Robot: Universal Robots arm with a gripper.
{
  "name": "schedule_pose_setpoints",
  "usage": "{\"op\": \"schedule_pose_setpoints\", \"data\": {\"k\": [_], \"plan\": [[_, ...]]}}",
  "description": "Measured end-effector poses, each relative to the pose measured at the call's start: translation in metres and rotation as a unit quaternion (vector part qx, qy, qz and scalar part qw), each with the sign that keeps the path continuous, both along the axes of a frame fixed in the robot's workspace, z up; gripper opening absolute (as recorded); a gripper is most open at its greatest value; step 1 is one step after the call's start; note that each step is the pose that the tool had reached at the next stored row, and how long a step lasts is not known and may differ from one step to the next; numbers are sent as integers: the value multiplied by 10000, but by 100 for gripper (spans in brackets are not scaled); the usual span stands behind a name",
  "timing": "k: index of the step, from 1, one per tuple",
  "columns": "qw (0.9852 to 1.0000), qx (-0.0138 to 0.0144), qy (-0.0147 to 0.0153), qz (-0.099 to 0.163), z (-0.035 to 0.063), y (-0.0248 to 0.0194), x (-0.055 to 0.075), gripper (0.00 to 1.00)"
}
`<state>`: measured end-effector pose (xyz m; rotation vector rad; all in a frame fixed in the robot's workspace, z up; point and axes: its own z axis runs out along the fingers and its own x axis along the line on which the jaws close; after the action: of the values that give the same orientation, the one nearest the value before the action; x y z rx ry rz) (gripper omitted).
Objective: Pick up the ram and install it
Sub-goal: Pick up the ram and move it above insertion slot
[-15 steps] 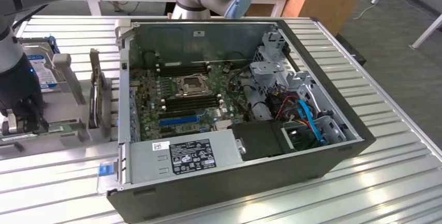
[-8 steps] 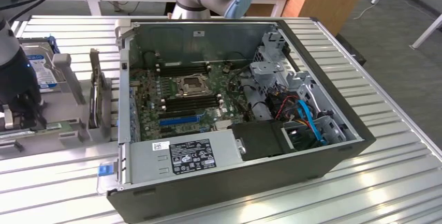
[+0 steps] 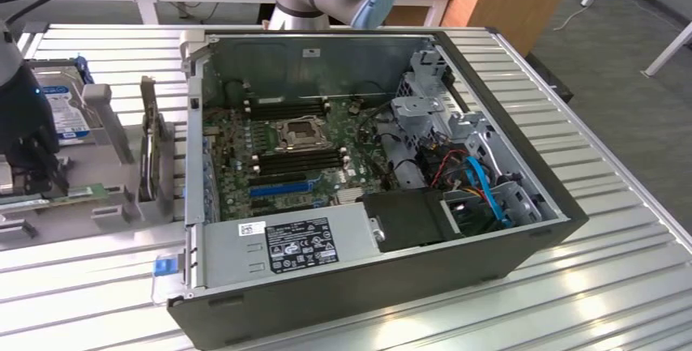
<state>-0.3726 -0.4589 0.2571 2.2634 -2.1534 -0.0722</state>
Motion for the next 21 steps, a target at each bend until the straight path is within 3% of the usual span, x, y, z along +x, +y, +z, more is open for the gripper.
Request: {"op": "schedule_pose_setpoints", "data": {"k": [21], "plan": [[10000, 0, 0, 0, 330, 0, 0, 12]]}}
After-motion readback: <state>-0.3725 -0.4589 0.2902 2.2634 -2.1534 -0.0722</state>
